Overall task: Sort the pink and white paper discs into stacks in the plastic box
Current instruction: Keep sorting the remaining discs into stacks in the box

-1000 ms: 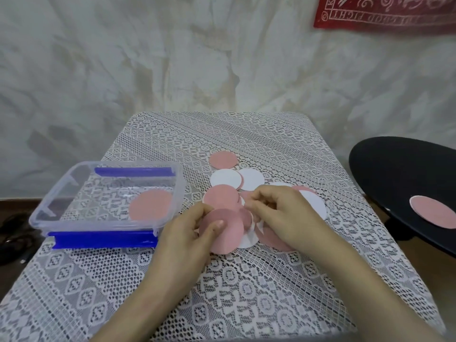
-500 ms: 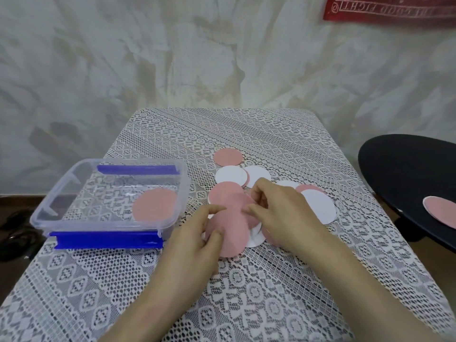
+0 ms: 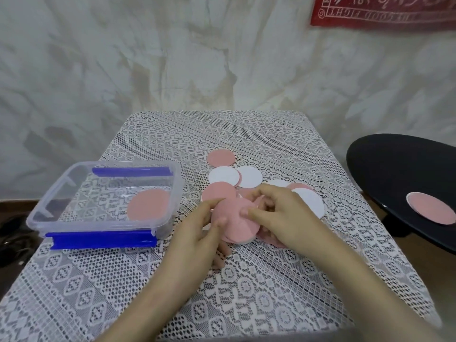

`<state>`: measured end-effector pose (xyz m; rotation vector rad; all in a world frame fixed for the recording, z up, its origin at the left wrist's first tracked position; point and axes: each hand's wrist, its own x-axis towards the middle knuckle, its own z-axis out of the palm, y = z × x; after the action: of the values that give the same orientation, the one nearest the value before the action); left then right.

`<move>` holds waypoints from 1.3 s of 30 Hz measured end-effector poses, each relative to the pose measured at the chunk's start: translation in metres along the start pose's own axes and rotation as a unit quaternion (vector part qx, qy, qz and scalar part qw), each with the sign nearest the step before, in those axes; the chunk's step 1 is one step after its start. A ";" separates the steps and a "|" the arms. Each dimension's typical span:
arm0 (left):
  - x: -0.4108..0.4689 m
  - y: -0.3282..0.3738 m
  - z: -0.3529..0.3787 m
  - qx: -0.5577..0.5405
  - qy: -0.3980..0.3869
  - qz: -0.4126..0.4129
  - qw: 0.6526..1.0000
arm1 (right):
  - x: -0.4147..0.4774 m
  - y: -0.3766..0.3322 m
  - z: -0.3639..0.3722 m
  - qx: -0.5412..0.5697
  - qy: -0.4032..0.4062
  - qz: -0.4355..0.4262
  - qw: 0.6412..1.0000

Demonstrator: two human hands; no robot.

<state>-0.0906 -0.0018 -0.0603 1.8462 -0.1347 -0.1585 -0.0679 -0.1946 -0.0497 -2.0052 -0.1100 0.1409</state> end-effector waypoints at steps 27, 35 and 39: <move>0.029 0.004 0.000 -0.099 0.022 -0.056 0.993 | 0.197 -0.007 -0.009 -0.239 0.016 0.017 0.971; 0.025 0.005 0.001 -0.102 0.025 -0.050 0.993 | 0.188 0.009 -0.021 -0.071 0.080 0.010 0.994; 0.021 0.007 0.000 -0.091 0.034 -0.036 0.995 | 0.149 -0.003 -0.033 0.110 0.087 0.007 0.990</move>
<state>-0.0703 -0.0078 -0.0540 1.6736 -0.0044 -0.1527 0.0839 -0.2024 -0.0406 -1.7891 0.0305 -0.0121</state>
